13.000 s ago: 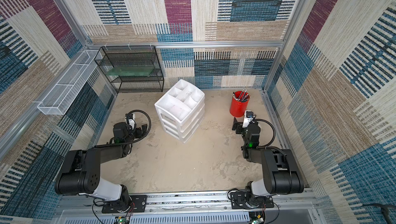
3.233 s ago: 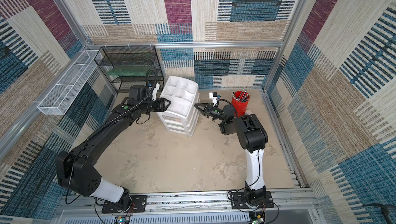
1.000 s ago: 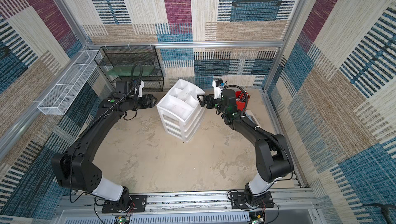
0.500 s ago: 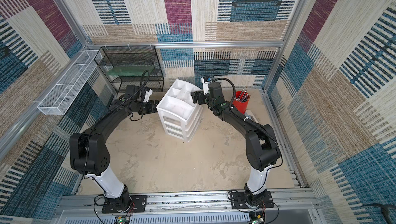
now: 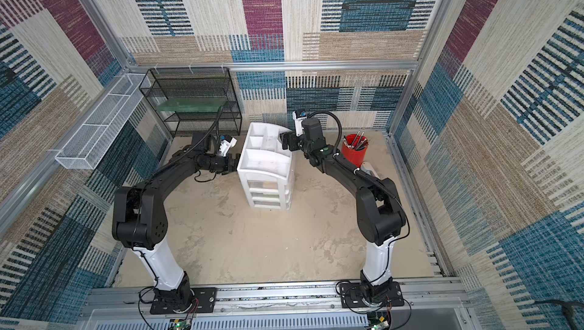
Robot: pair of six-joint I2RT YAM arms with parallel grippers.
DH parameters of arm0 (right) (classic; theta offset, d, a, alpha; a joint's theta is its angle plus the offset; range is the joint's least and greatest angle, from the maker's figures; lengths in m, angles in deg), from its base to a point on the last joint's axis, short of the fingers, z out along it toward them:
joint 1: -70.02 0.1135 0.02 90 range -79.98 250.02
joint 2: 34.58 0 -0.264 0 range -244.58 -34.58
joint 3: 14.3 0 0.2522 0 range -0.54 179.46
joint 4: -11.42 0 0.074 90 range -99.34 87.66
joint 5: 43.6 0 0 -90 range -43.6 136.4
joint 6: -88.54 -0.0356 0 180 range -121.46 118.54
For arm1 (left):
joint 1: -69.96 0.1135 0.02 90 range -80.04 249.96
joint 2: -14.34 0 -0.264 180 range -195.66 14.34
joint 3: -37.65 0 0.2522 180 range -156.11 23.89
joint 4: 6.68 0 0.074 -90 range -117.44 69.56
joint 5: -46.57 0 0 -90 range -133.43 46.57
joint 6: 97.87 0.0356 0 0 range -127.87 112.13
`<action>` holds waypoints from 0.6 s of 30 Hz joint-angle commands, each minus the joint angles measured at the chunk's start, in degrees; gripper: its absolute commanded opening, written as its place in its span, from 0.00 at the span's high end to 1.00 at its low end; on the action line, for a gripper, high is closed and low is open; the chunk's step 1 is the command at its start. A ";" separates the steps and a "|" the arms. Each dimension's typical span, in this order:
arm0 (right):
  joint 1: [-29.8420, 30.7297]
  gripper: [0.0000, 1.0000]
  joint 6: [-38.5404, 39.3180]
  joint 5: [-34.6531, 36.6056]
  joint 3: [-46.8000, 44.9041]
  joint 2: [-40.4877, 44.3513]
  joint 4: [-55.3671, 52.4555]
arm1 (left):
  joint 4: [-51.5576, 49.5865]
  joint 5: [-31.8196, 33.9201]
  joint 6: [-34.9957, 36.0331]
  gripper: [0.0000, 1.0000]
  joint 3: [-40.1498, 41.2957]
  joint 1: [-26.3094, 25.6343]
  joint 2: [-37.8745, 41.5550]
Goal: Take the sponge out of the drawer
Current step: Adjust the storage box at the center of the board.
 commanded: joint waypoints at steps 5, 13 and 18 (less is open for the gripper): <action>1.59 0.05 2.19 -3.03 -0.06 -0.83 -4.72 | 4.89 -6.97 0.25 0.07 -0.91 -0.36 -0.91; 3.37 0.05 2.36 -4.52 0.62 -2.17 -4.85 | 4.16 -5.98 0.39 0.08 -2.12 -1.49 -2.37; 4.01 0.05 2.31 -3.30 0.92 -2.13 -5.29 | 2.44 -1.52 0.49 0.08 -2.52 -1.41 -1.75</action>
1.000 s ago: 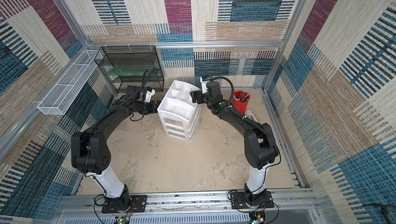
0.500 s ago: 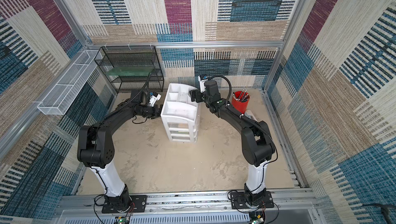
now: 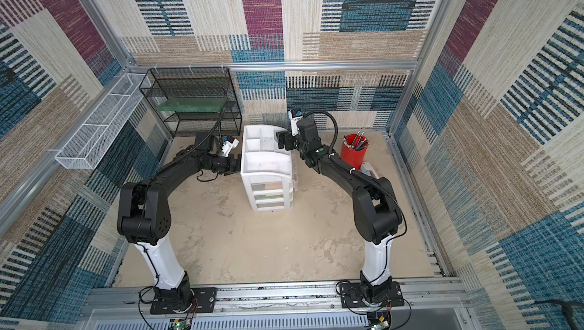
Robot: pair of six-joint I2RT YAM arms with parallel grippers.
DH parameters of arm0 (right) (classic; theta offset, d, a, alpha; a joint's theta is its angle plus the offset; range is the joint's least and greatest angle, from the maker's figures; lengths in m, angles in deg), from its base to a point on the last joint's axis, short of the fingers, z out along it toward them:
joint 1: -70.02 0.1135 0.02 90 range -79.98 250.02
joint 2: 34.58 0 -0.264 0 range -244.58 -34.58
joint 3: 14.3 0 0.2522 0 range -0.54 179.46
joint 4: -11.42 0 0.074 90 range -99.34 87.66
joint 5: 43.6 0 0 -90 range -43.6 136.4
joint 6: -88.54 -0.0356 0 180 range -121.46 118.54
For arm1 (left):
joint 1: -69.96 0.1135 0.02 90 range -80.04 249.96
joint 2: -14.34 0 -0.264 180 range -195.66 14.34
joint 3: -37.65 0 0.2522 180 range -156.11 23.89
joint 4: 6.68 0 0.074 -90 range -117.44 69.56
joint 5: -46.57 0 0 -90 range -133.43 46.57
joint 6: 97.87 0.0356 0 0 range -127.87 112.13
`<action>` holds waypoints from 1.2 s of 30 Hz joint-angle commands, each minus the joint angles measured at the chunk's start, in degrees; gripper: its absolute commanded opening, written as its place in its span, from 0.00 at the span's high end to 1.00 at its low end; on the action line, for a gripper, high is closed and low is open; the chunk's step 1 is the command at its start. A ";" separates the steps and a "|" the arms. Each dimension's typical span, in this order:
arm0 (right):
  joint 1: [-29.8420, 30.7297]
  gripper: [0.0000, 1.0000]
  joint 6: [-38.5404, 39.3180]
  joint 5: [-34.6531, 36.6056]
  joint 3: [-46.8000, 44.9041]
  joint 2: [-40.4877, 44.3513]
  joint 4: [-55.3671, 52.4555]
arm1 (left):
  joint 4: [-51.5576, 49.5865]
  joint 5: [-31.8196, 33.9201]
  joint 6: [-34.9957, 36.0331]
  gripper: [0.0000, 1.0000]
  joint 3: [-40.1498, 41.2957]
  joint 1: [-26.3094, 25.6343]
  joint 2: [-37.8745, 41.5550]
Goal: Take the sponge out of the drawer
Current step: Adjust the storage box at the center of the board.
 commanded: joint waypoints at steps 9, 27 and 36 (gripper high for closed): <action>-0.05 0.05 2.19 -0.95 -3.95 7.57 -5.60 | -2.34 17.82 -0.70 0.07 0.00 0.13 7.49; -2.27 0.05 3.30 -0.12 -2.65 10.19 -21.35 | -11.04 32.82 -2.43 0.00 -5.95 -5.29 22.65; -1.00 0.03 3.20 4.03 -2.75 10.12 -24.62 | -17.71 39.91 -2.00 0.08 -12.71 -10.86 14.85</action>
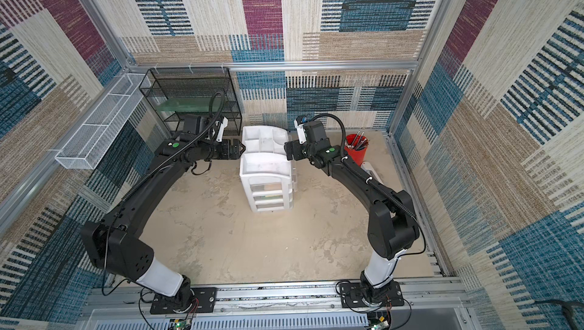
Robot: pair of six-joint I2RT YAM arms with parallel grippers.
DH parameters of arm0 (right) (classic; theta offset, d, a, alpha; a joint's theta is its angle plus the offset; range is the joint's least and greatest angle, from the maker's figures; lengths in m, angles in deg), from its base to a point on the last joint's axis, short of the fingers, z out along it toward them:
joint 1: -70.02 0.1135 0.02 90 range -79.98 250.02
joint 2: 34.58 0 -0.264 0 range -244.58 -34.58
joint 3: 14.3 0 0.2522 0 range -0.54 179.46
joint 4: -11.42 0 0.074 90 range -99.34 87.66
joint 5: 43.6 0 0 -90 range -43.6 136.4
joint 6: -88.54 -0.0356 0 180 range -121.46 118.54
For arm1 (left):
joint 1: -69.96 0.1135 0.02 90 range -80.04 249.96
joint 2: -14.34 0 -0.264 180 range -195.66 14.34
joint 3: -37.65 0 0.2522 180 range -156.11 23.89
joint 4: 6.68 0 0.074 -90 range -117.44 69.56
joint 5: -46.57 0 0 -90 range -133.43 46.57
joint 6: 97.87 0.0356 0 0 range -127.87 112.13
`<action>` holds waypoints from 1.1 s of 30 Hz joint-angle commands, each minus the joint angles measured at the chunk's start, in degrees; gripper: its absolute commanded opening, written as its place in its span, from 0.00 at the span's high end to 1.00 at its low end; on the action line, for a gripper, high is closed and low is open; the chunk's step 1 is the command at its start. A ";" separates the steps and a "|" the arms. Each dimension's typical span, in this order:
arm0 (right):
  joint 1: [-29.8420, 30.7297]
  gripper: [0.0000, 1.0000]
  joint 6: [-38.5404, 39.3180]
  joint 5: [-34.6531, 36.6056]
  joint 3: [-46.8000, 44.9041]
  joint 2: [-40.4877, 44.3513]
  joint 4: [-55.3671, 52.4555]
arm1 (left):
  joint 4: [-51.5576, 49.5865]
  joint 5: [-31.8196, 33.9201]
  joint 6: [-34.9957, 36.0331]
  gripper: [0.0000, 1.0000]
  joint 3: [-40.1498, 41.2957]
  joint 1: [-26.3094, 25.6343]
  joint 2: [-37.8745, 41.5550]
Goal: Take the sponge out of the drawer
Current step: Adjust the storage box at the center of the board, then open the drawer in the storage box.
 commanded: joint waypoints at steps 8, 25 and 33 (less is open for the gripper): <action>0.37 0.04 -0.89 6.64 -4.41 7.39 -3.48 | -6.62 9.50 1.74 0.12 -7.24 -1.99 -6.19; -1.53 0.00 -4.43 -5.77 -9.28 10.03 -2.66 | -8.38 11.15 3.76 0.22 -11.86 -4.31 -10.83; -0.49 0.05 -4.45 -3.58 -4.54 5.03 -7.34 | -8.35 11.72 4.26 0.22 -11.87 -4.84 -11.30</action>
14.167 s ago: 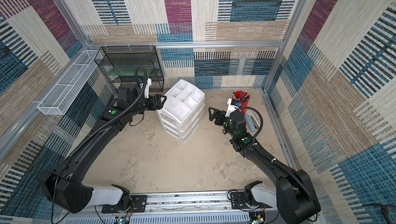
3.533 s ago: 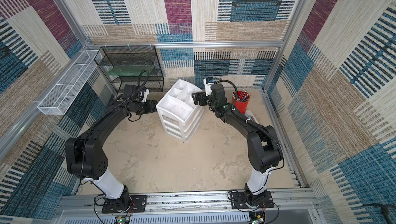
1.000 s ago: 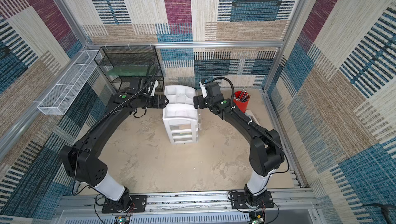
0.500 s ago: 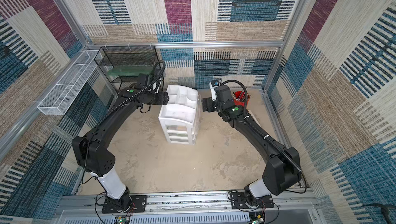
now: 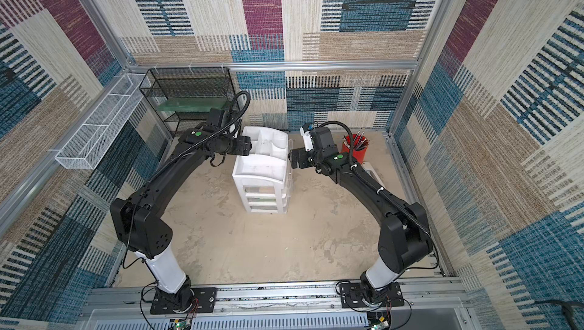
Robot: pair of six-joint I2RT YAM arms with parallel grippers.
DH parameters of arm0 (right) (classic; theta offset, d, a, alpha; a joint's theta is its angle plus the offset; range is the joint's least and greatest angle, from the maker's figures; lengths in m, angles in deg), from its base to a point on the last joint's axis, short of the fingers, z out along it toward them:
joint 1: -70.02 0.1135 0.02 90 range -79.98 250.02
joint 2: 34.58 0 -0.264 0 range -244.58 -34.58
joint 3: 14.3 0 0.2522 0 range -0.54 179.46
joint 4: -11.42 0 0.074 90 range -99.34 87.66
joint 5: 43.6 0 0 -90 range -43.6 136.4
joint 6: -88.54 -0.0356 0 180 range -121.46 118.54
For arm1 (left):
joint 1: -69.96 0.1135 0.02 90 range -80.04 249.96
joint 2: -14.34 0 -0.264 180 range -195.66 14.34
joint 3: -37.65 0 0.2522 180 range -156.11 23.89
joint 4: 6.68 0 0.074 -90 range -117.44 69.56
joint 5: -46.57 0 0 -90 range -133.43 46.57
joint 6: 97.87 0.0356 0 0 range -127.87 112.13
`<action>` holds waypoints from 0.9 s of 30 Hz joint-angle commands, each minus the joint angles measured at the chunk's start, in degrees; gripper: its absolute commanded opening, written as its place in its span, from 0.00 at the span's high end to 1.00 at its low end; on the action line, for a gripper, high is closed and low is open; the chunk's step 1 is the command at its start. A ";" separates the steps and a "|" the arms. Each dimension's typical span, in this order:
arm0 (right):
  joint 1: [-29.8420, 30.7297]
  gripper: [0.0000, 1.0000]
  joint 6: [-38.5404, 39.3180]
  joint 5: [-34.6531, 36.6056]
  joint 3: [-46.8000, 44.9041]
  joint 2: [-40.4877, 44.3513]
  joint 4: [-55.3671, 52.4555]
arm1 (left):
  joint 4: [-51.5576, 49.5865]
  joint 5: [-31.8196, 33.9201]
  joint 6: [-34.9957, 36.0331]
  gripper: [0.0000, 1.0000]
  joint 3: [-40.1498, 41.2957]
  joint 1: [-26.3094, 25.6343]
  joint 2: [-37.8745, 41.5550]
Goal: Take the sponge out of the drawer
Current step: Open the drawer in the storage box.
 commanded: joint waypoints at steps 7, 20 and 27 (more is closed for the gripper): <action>1.69 0.12 -1.06 1.69 2.99 -4.30 -5.44 | -2.93 1.91 2.29 0.23 -0.30 -0.21 -1.00; 4.57 0.49 -1.13 5.02 10.05 -9.90 -10.39 | -2.90 4.63 2.82 0.26 -1.23 -0.21 -2.95; 5.06 0.71 -1.71 6.90 12.05 -11.50 -11.55 | -2.24 6.15 3.36 0.27 -1.01 -0.17 -3.79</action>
